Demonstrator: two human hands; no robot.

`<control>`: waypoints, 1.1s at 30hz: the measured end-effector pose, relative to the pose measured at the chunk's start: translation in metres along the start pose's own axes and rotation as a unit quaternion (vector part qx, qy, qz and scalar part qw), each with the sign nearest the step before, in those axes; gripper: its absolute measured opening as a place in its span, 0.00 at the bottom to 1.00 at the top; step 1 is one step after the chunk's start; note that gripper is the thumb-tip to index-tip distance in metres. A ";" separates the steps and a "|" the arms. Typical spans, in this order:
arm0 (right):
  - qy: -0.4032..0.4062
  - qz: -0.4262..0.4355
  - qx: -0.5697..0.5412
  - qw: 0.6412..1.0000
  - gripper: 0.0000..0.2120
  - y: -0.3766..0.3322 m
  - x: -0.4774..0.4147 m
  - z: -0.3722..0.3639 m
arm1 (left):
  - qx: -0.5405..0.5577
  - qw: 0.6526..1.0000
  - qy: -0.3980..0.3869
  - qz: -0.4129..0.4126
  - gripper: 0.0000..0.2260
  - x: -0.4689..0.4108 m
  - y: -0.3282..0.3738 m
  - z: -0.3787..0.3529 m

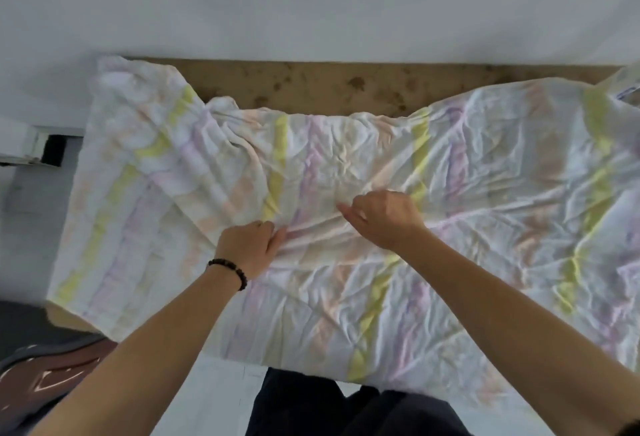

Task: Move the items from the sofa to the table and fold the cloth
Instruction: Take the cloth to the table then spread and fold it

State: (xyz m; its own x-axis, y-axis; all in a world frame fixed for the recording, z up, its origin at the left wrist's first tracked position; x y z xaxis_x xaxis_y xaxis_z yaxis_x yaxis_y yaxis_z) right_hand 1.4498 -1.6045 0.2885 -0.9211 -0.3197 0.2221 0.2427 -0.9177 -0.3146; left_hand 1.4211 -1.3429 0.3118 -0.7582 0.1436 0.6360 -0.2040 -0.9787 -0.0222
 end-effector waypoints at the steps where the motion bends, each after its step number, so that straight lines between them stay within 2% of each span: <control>1: 0.018 -0.011 0.002 1.000 0.24 -0.002 -0.012 0.006 | 0.005 0.999 0.036 -0.017 0.21 -0.011 -0.009 0.008; 4: 0.078 -0.054 -0.009 0.995 0.12 -0.006 -0.049 0.024 | 0.039 0.979 0.188 -0.063 0.15 -0.053 -0.041 0.038; 6: 0.059 -0.112 -0.005 0.992 0.16 -0.007 -0.070 0.033 | 0.054 0.973 0.214 -0.062 0.13 -0.088 -0.068 0.060; 9: 0.001 -0.176 0.013 0.984 0.25 -0.007 -0.092 0.032 | 0.072 0.978 0.194 -0.017 0.21 -0.131 -0.110 0.088; 12: 0.003 -0.189 0.017 0.982 0.24 -0.028 -0.102 0.018 | 0.076 0.982 0.170 0.022 0.26 -0.150 -0.150 0.097; 14: 0.001 -0.157 0.010 0.988 0.26 -0.055 -0.103 0.003 | 0.112 0.984 0.130 0.058 0.30 -0.149 -0.177 0.088; 16: -0.051 -0.125 0.003 0.991 0.29 -0.081 -0.103 -0.017 | 0.157 0.978 0.078 0.115 0.35 -0.141 -0.209 0.065; 19: -0.125 -0.166 0.031 0.978 0.32 -0.104 -0.098 -0.044 | 0.133 0.972 -0.001 0.195 0.37 -0.110 -0.253 0.027; 22: -0.122 -0.212 0.021 0.969 0.33 -0.113 -0.098 -0.054 | 0.161 0.952 -0.032 0.258 0.38 -0.073 -0.277 0.002; 27: -0.146 -0.219 0.025 0.964 0.35 -0.123 -0.103 -0.040 | 0.250 0.914 -0.060 0.314 0.38 -0.037 -0.288 -0.015; 29: -0.157 -0.226 0.025 0.961 0.34 -0.127 -0.105 -0.031 | 0.302 0.896 -0.024 0.325 0.39 -0.035 -0.283 -0.010; 31: -0.163 -0.240 0.025 0.957 0.34 -0.135 -0.112 -0.022 | 0.264 0.915 0.066 0.297 0.37 -0.040 -0.278 0.001; 33: -0.136 -0.233 0.033 0.962 0.35 -0.147 -0.120 -0.017 | 0.188 0.945 0.149 0.224 0.31 -0.056 -0.279 0.013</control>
State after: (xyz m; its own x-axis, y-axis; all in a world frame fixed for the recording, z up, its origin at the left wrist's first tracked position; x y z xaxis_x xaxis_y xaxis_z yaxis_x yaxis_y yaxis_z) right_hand 1.5189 -1.4271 0.2924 -0.8226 0.0893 0.5616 -0.1507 -0.9865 -0.0638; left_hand 1.5287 -1.0797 0.2925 -0.8682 -0.3172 0.3816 0.3704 -0.9260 0.0730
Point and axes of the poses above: each hand's wrist, its own x-axis away from the middle knuckle, its own z-axis out of the back of the hand, y = z × x, the point moved 1 cm from there along -x, towards the middle knuckle, and after that the axes turned 10 degrees about -y, right-handed, at the moved point
